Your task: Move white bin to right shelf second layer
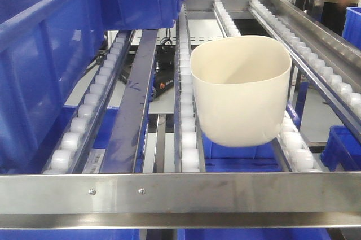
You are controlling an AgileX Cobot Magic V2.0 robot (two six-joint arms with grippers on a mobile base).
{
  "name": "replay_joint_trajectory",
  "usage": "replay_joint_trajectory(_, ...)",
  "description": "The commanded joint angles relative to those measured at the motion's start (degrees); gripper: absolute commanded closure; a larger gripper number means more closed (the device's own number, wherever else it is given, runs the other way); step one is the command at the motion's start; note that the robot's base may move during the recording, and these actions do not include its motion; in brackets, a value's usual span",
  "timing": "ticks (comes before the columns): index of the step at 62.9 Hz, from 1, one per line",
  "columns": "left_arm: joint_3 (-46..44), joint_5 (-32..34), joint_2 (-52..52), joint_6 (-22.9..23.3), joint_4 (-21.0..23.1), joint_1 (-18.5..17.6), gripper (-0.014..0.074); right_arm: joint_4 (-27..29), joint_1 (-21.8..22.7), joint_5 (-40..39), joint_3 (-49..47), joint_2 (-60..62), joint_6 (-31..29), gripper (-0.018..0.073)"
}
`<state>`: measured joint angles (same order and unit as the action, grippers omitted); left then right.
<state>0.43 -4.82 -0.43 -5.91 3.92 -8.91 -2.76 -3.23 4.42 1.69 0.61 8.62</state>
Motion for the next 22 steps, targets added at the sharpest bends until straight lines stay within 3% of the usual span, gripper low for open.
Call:
replay_joint_trajectory(1, 2.11, 4.82, -0.8, 0.2, 0.31, -0.21, 0.0512, -0.81, 0.22, -5.39, -0.94, 1.13, -0.12, 0.0511)
replay_joint_trajectory(22, 2.11, 4.82, -0.8, 0.2, 0.31, -0.21, 0.0512, -0.81, 0.22, -5.39, -0.94, 1.13, -0.12, 0.0511)
